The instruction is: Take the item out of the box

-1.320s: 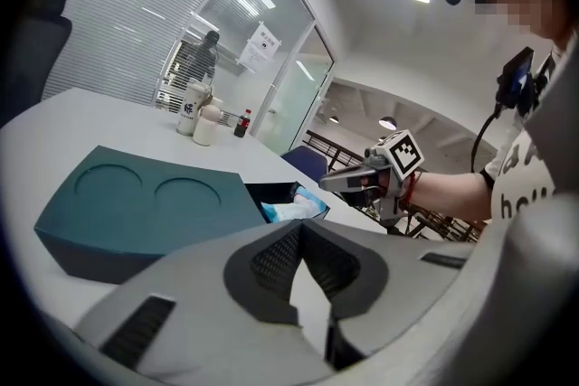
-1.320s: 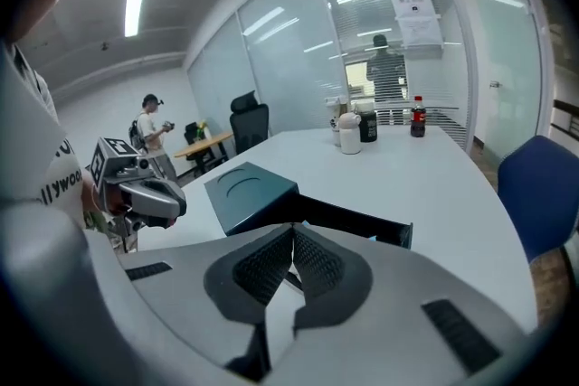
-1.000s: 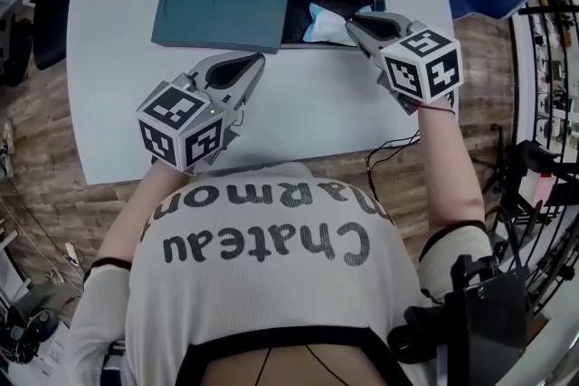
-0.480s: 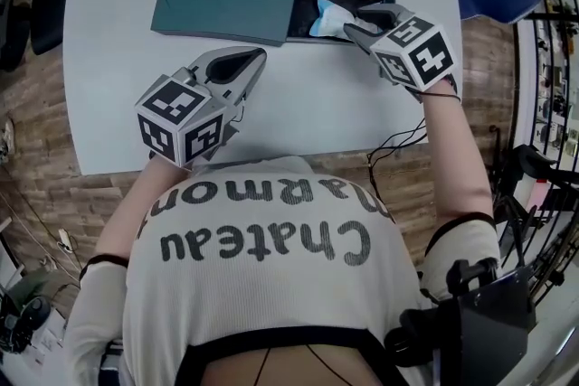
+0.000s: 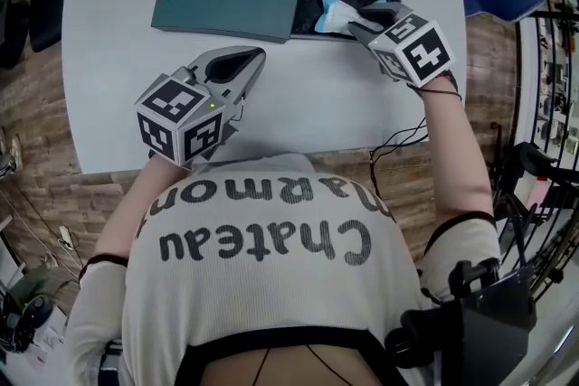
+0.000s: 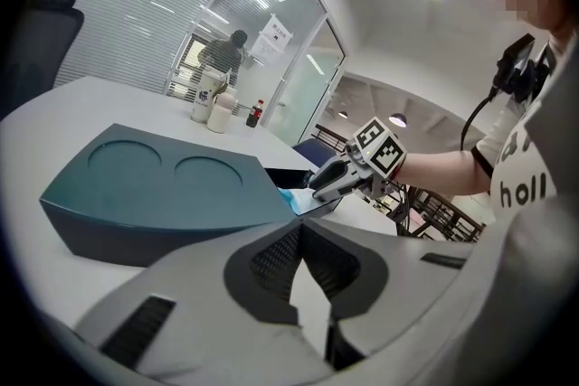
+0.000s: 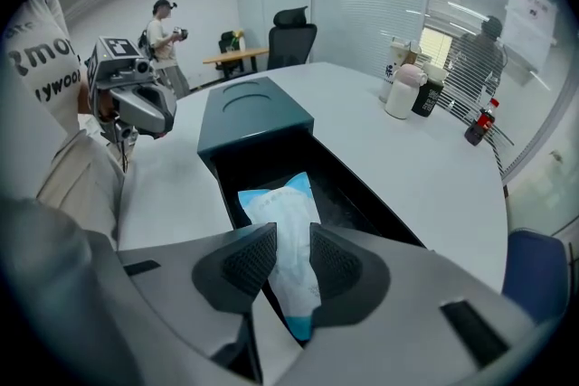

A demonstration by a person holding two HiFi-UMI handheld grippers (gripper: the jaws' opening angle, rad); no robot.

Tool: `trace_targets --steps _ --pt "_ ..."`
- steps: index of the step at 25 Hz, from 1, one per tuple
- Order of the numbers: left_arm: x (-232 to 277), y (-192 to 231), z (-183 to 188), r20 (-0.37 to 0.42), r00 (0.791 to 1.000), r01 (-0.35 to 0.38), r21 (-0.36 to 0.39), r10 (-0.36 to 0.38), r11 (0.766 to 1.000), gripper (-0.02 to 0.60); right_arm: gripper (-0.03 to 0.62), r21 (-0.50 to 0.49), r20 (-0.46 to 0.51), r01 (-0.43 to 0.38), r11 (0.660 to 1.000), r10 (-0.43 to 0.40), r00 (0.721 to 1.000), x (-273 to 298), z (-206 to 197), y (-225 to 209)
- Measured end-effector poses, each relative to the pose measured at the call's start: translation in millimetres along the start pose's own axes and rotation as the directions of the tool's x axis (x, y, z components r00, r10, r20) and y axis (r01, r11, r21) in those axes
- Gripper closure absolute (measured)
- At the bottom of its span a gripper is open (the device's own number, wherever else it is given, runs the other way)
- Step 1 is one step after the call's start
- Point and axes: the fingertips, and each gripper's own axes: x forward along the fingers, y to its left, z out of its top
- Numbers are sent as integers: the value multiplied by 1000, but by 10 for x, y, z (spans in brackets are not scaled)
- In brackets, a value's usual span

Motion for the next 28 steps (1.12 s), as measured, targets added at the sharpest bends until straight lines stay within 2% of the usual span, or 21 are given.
trace_targets --steps 4,12,18,24,28 --pt "17 34 -24 -5 1000 7 -8 -7 1000 595 487 -21 -25 -5 1000 4 1000 70 -36 5" --pt "8 42 -73 -17 1000 14 -22 -15 1000 595 491 19 -36 -25 999 26 999 85 -54 4" --pt "-31 59 -83 -21 1000 13 -23 -13 1000 595 497 7 -69 -20 1000 21 997 91 -46 32" --pt "-7 33 -76 -25 999 23 -25 -23 999 595 513 34 -72 -26 999 28 997 98 -63 17" --pt "-55 37 -74 -24 1000 16 -21 -16 1000 595 547 42 -43 -16 999 18 999 61 -19 12"
